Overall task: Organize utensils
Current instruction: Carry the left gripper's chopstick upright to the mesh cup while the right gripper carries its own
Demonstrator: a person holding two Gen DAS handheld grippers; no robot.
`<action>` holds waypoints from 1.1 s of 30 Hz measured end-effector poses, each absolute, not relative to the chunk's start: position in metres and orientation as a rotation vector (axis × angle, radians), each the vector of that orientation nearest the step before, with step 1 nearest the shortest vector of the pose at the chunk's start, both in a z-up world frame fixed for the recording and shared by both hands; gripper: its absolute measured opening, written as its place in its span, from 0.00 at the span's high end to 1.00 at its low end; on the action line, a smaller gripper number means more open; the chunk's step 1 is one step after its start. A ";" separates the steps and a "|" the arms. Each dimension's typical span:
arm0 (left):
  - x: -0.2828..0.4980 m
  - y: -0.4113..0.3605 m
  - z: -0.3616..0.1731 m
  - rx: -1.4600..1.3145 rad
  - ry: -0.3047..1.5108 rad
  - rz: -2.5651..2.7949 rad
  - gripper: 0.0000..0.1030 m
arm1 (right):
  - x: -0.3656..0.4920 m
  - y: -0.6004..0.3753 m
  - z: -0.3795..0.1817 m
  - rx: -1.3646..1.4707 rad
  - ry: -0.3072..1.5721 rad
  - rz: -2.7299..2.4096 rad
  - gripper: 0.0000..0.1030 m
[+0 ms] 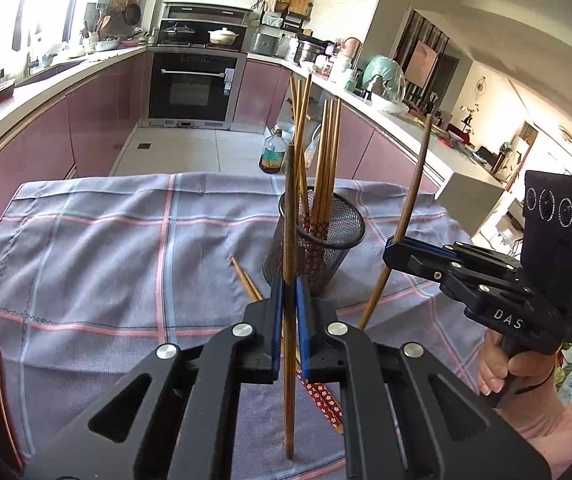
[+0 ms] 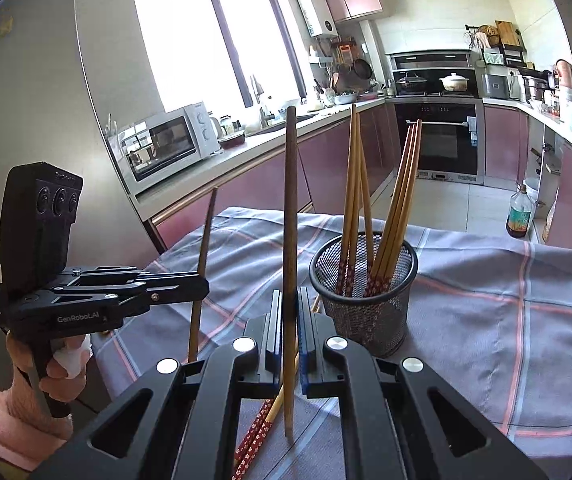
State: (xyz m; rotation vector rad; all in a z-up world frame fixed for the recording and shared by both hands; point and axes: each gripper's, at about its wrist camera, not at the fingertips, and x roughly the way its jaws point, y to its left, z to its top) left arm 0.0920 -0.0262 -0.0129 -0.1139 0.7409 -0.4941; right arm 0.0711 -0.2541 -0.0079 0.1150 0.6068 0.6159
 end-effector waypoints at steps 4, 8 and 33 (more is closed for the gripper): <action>0.090 -0.022 0.002 -0.134 0.704 -0.511 0.93 | 0.073 -0.257 -0.001 0.123 0.585 0.608 0.95; 0.088 -0.020 0.017 -0.147 0.668 -0.521 0.93 | 0.074 -0.261 0.006 0.126 0.564 0.601 0.95; 0.099 -0.022 0.092 -0.169 0.505 -0.542 0.93 | 0.083 -0.276 0.049 0.125 0.447 0.566 0.95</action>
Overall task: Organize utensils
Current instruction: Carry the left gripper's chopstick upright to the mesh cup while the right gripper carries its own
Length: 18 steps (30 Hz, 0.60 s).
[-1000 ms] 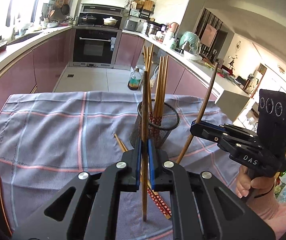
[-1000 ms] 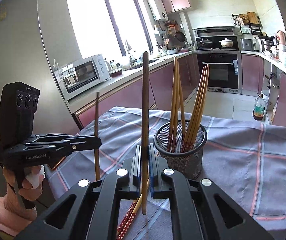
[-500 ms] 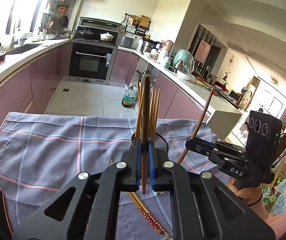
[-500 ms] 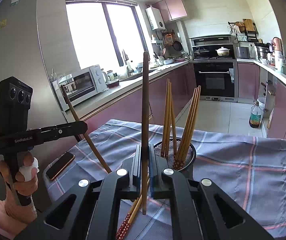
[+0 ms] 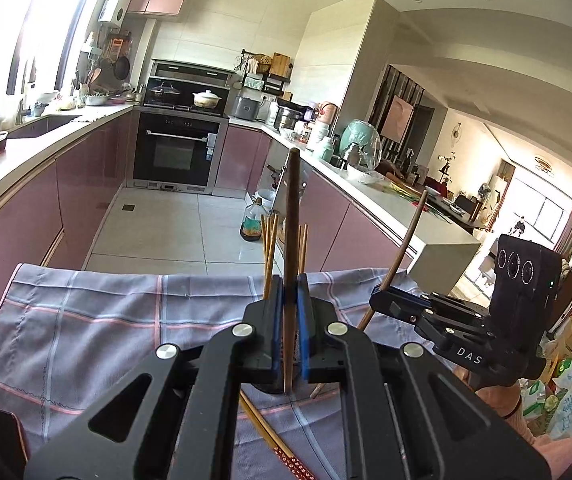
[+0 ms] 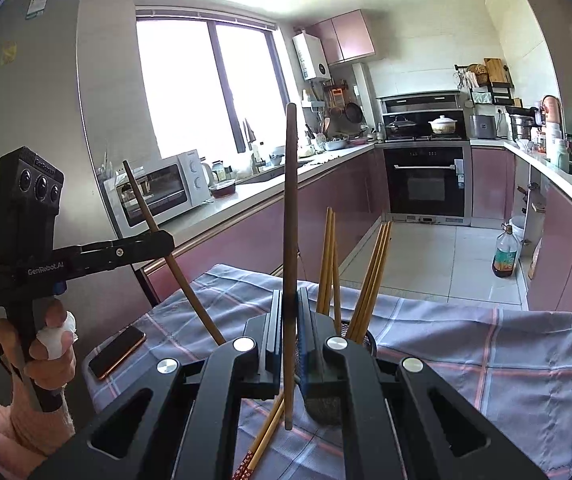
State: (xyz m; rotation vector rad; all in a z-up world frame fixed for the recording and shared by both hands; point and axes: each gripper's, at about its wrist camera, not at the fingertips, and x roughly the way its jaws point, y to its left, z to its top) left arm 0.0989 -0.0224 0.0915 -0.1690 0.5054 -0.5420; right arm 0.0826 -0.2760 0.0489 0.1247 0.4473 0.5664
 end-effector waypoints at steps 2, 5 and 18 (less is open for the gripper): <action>0.099 -0.024 0.099 -0.165 0.488 -0.541 0.93 | 0.084 -0.278 0.054 0.126 0.435 0.558 0.95; 0.100 -0.027 0.110 -0.162 0.467 -0.543 0.93 | 0.087 -0.281 0.058 0.135 0.420 0.554 0.95; 0.115 -0.056 0.126 -0.120 0.454 -0.539 0.93 | 0.108 -0.283 0.068 0.153 0.387 0.517 0.95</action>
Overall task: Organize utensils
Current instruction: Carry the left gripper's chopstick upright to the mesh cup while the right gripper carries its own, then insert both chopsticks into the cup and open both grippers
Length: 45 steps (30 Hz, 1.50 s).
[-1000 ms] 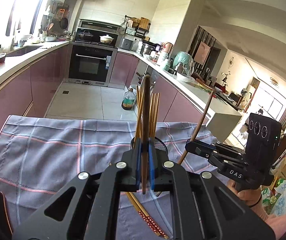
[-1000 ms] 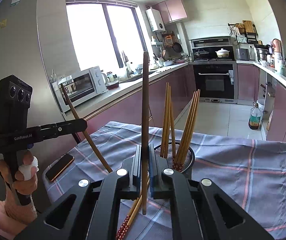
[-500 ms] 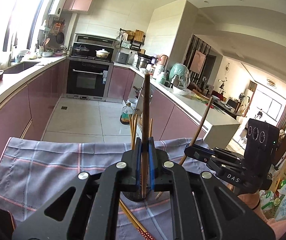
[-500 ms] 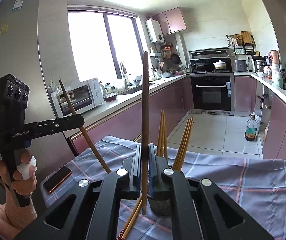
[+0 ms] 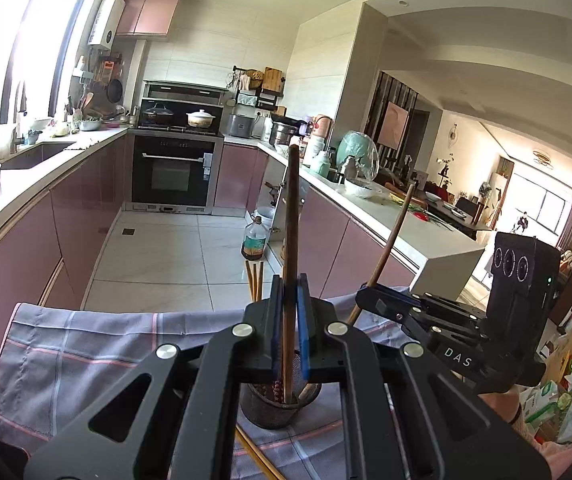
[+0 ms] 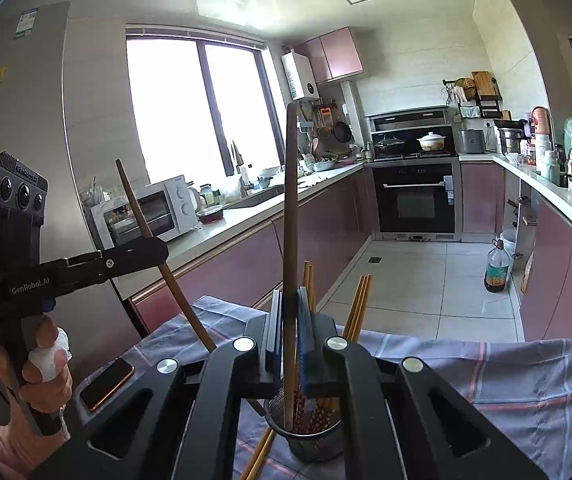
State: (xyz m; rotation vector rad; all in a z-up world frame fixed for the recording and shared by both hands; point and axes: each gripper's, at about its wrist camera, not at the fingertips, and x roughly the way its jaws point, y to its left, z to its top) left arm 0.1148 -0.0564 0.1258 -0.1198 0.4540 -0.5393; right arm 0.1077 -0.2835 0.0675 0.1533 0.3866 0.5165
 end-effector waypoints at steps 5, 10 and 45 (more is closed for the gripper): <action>0.124 -0.069 0.117 -0.105 0.491 -0.532 0.93 | 0.121 -0.287 0.061 0.161 0.404 0.489 0.95; 0.136 -0.075 0.106 -0.093 0.536 -0.518 0.93 | 0.133 -0.284 0.049 0.160 0.443 0.471 0.95; 0.193 -0.094 0.039 0.001 0.712 -0.485 0.93 | 0.158 -0.265 0.005 0.100 0.637 0.432 0.95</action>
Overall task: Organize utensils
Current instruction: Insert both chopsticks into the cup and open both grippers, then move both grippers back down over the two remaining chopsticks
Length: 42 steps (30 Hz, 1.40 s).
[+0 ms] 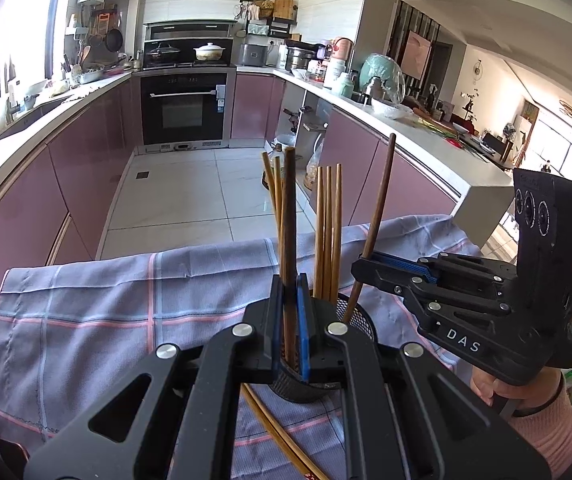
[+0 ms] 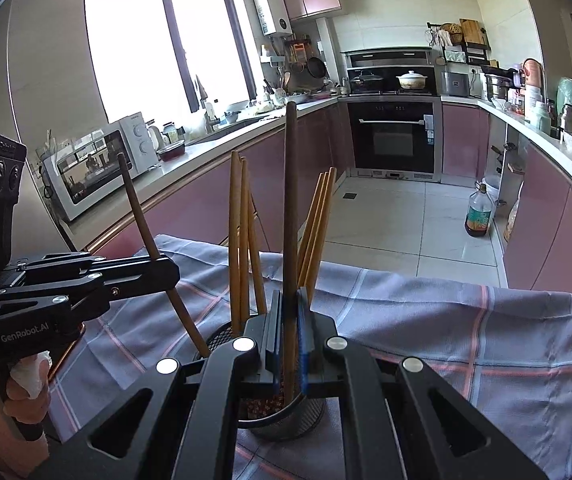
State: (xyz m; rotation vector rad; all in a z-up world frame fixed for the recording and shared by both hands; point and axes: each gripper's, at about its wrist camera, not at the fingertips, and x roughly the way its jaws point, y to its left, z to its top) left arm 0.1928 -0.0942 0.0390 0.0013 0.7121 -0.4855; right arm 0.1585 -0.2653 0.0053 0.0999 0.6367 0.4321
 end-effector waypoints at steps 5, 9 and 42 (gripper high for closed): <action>0.201 -0.095 0.037 -0.010 0.721 -0.468 0.93 | 0.162 -0.265 0.005 0.108 0.643 0.424 0.94; 0.207 -0.095 0.034 -0.019 0.729 -0.448 0.93 | 0.165 -0.265 0.003 0.116 0.648 0.420 0.92; 0.180 -0.062 0.018 -0.047 0.683 -0.382 0.66 | 0.154 -0.269 0.003 0.160 0.603 0.414 0.70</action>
